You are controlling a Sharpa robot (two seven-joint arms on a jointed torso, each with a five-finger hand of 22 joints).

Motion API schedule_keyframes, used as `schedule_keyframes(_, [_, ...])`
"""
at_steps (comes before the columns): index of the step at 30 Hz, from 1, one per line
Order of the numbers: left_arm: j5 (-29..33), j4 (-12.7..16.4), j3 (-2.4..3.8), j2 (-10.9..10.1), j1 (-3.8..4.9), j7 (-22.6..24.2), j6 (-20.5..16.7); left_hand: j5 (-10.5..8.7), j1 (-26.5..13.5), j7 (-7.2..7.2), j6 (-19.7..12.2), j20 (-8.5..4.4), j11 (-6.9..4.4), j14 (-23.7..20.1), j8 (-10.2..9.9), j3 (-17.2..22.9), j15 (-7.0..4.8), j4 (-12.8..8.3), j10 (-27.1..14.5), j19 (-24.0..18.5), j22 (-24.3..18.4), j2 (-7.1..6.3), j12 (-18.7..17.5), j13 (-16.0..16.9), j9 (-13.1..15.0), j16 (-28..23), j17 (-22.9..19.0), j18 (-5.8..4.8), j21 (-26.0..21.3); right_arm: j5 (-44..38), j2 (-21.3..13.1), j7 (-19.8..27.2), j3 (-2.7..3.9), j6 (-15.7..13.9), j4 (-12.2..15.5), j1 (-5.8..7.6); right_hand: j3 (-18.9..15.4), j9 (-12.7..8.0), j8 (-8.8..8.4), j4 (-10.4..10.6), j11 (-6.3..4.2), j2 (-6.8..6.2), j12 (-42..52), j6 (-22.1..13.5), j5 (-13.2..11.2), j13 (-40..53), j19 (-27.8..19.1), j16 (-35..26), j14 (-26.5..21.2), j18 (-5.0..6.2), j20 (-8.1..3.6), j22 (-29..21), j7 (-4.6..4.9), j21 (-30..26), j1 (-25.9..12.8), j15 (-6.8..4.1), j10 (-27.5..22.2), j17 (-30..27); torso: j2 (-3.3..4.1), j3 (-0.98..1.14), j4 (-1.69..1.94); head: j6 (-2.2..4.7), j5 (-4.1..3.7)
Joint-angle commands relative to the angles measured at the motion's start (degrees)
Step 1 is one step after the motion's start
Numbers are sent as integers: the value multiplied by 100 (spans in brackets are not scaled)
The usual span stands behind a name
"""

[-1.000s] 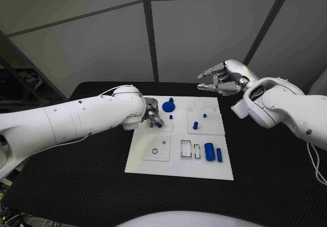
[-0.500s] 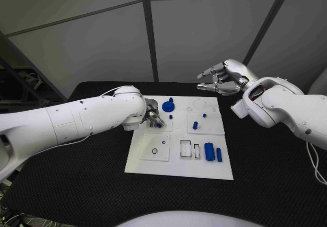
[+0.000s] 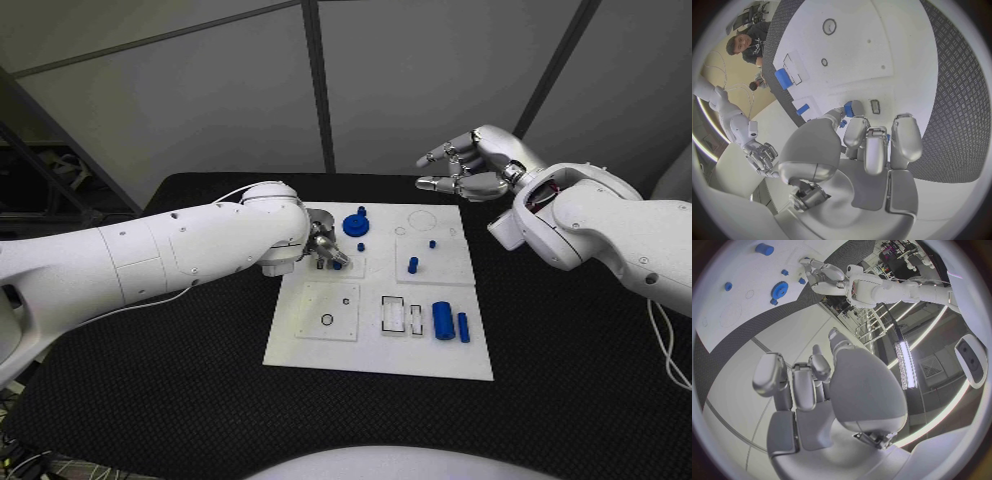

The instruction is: Assemble the parts on the task board

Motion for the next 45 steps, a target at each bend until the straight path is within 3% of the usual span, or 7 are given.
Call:
schedule_keyframes(1, [94,-14,-25,27,-38,-4,85,-89,-60,8,45,-7,-10,569,-41,-58,-41,121,67,46,19,-21,33,198,20,36,1331,46,35,18,0,29,6,24,5,13,-21,5,-21,2,-23,30,-15,15,-5,-10,-19,-19,223,97,-17,-6,4,-21,-41,-32,30,6,3,-1,-3,4,-5])
schedule_keyframes(6, [94,-37,-24,1,-38,-12,44,-977,-155,11,111,-10,-7,571,-77,-351,-43,501,79,57,53,-123,50,221,75,45,1340,41,44,18,-10,27,6,27,8,13,-22,5,-21,4,-23,30,-15,16,-6,-10,-20,-21,223,98,-17,-9,4,-24,-45,-32,30,3,4,-1,0,3,-12])
schedule_keyframes(10, [94,-26,-23,-41,-38,-16,15,-1377,-126,19,138,-7,-1,570,-110,-544,-39,714,83,55,61,-184,53,232,113,42,1335,42,40,18,-16,27,6,33,10,13,-22,5,-21,4,-23,30,-15,16,-6,-10,-20,-21,223,98,-17,-9,4,-24,-45,-32,30,3,0,-2,4,0,-14])
schedule_keyframes(22, [97,42,53,-127,-39,7,-164,-2084,-246,26,180,-3,6,563,-186,-1005,-36,789,75,56,77,-149,-13,215,208,22,1307,44,27,18,-18,35,6,47,5,12,-27,6,-21,7,-22,30,-25,16,-8,-21,-26,-30,221,101,-17,-23,5,-34,-55,-32,24,-8,3,-3,0,14,-11])
schedule_keyframes(33, [155,144,451,-234,-41,21,-277,-2254,-259,33,157,2,8,550,-232,-1204,-27,787,47,17,20,-171,-100,181,248,-18,1257,58,-18,18,-25,47,5,56,1,12,-32,7,-21,13,-22,30,-22,15,-9,-20,-31,-40,219,103,-17,-35,5,-44,-68,-32,27,-20,2,1,2,13,-13])
schedule_keyframes(39, [162,254,640,-386,-17,-125,85,-2238,-86,64,44,30,27,515,-347,-1299,10,775,-67,-140,-212,-178,-418,41,221,-125,1131,109,-180,18,-35,47,5,56,-3,12,-34,8,-21,14,-22,31,-26,15,-9,-25,-36,-49,216,105,-17,-46,4,-52,-72,-32,25,-31,0,2,-1,16,-12])
schedule_keyframes(45, [165,84,718,-426,116,-273,461,-2157,298,234,-343,133,160,473,-651,-1403,123,773,-333,-367,-549,-19,-1185,-328,-394,-255,983,174,-455,18,-42,43,5,53,-7,12,-34,8,-21,14,-22,31,-26,15,-9,-25,-36,-49,216,105,-17,-46,4,-52,-72,-32,25,-31,-4,3,6,30,-21])
